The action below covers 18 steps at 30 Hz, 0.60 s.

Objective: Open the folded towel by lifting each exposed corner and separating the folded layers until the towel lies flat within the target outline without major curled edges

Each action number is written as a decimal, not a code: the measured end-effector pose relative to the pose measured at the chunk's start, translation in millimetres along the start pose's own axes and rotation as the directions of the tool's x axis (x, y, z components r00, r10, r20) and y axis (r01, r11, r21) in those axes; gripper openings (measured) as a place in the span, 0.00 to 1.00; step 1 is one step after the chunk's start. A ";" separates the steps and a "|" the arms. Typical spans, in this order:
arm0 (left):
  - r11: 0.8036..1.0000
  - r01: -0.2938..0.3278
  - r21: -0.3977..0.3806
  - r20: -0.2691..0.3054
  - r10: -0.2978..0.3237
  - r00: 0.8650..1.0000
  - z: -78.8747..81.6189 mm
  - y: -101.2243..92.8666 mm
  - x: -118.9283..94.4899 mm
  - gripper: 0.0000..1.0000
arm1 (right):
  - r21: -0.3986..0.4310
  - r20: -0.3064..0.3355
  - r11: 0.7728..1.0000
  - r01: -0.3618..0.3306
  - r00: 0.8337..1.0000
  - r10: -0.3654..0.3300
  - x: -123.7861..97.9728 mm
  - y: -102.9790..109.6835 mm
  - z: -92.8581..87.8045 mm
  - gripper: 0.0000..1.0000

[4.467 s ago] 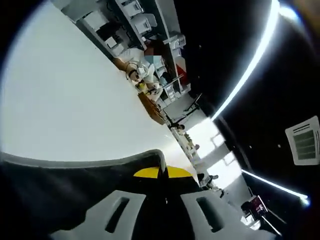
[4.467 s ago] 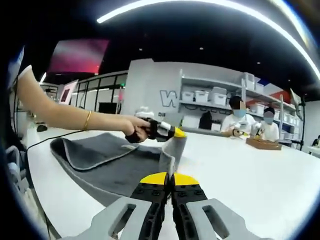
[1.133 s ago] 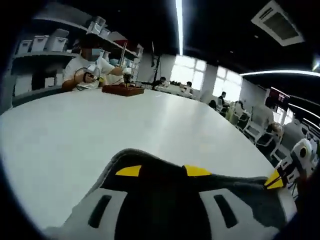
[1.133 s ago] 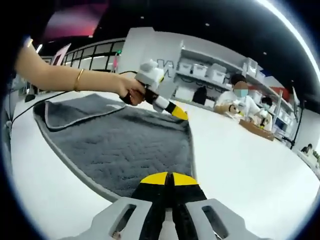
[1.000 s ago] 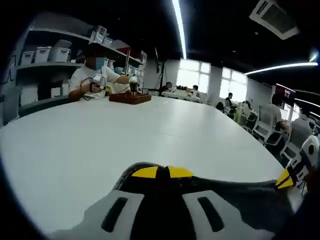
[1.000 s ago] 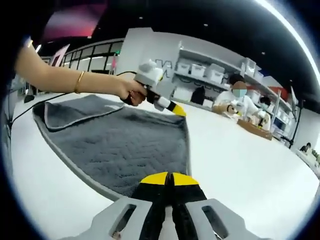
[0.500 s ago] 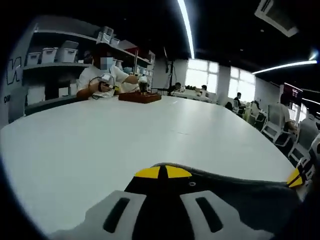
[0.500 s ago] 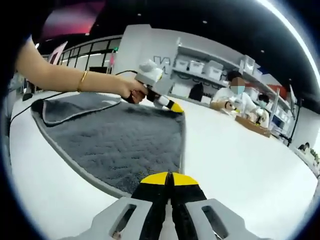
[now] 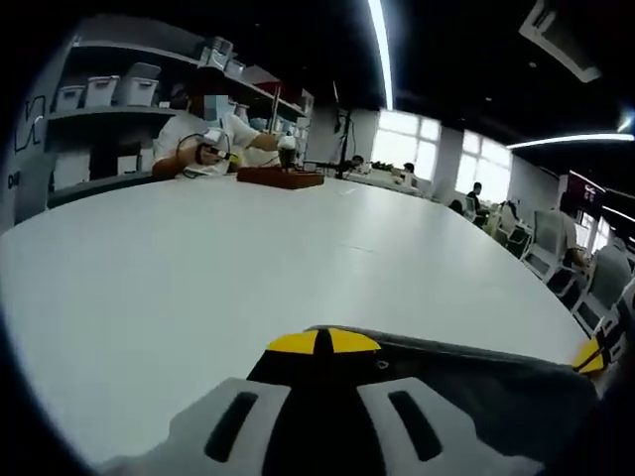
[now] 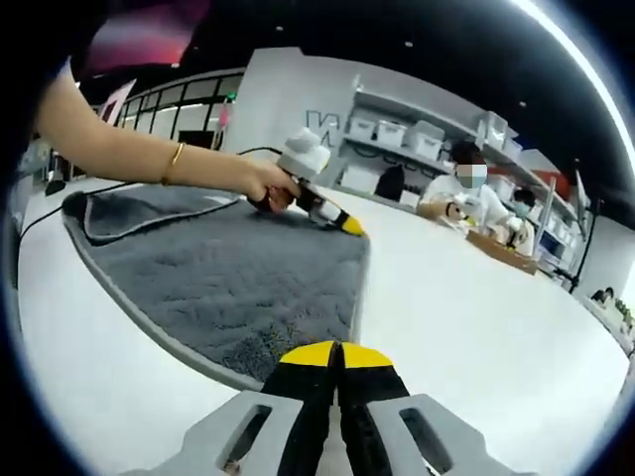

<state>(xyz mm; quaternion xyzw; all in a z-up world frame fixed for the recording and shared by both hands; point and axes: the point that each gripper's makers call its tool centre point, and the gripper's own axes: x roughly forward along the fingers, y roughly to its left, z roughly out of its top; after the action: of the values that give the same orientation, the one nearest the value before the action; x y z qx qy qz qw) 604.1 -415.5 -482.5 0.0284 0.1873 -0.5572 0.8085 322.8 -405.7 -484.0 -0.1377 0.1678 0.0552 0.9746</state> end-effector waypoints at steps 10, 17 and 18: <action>1.000 -0.011 0.012 -0.015 0.011 1.000 -1.1 -1.8 0.0 0.00 | 0.010 0.001 1.000 0.013 1.000 -0.013 -0.6 -0.2 -0.2 0.00; 1.000 -0.022 0.008 -0.030 0.022 0.999 4.1 -9.6 -5.9 0.07 | 0.008 0.002 1.000 0.018 1.000 -0.018 -0.2 0.2 1.8 0.00; 1.000 -0.022 0.010 -0.030 0.022 0.999 4.6 -9.9 -6.4 0.08 | 0.007 0.003 1.000 0.017 1.000 -0.017 -0.1 0.4 2.5 0.00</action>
<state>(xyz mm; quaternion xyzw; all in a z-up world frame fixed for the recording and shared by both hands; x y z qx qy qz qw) 594.4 -414.7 -474.4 0.0428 0.1966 -0.5486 0.8115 323.5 -404.6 -481.8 -0.1355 0.1654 0.0464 0.9758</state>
